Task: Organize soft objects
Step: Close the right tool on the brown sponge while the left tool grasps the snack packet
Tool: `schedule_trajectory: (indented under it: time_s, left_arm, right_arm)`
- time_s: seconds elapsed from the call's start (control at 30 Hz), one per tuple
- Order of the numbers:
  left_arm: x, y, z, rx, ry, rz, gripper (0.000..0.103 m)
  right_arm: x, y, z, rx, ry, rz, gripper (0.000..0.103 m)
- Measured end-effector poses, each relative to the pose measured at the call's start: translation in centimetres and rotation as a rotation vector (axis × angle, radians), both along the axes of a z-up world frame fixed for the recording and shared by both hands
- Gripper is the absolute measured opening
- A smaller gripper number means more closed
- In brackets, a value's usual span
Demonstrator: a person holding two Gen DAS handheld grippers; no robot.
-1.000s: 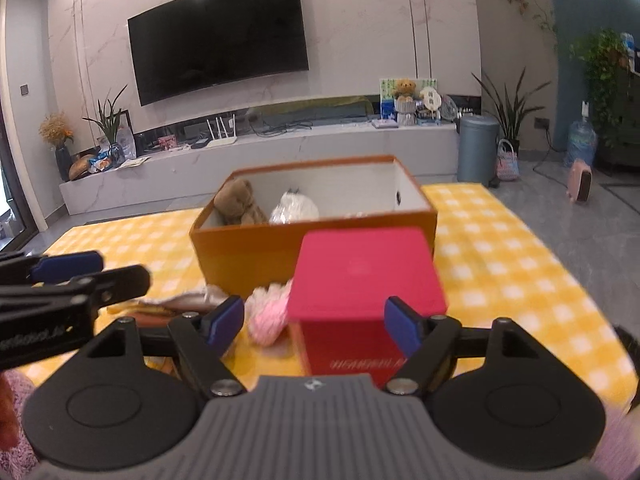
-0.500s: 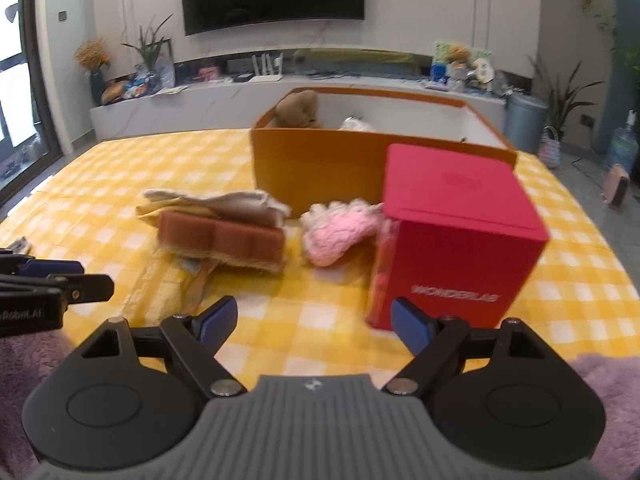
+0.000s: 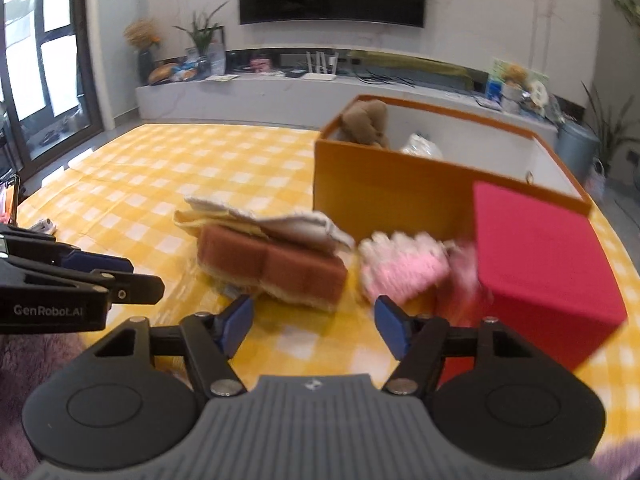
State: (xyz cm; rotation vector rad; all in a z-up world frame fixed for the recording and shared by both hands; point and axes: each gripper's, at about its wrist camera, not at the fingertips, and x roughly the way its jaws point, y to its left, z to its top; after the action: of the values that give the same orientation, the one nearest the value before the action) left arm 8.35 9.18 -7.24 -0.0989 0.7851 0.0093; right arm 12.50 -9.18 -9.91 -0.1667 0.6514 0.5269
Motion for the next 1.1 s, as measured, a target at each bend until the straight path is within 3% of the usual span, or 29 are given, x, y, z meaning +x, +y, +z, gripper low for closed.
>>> schedule_trajectory:
  time_s: [0.13,0.3,0.4,0.5,0.7,0.77,0.93,1.1]
  left_arm:
    - [1.3,0.6,-0.4,-0.009,0.024,-0.006,0.045]
    - [2.1,1.6,-1.7,-0.064,0.097,0.02,0.049]
    - [2.2,2.0,-2.1,-0.099,0.113,0.027,0.056]
    - [2.4,2.0,-2.3,-0.108,0.125,0.022,0.058]
    - [2.7,2.1,-2.7,-0.13,0.143,0.029,0.058]
    - [2.7,2.1,-2.7,-0.132,0.148,0.031,0.058]
    - [2.5,1.8,-2.5,-0.12,0.139,0.027,0.064]
    - [2.0,1.7,-2.4,-0.116,0.125,0.034,0.069]
  right_arm:
    - [2.0,1.2,0.0,-0.017,0.003,0.042,0.065]
    - [3.5,3.3,-1.9,-0.137,0.01,0.138,0.066]
    - [3.9,4.1,-2.9,-0.194,-0.015,0.185,0.08]
    - [4.2,4.8,-3.5,-0.229,-0.047,0.226,0.083]
    - [4.7,5.8,-4.7,-0.26,-0.091,0.259,0.077]
    - [4.8,5.8,-4.8,-0.258,-0.094,0.255,0.062]
    - [4.0,4.6,-3.3,-0.211,-0.076,0.232,0.051]
    - [2.5,1.3,-0.7,-0.069,0.051,0.144,0.045]
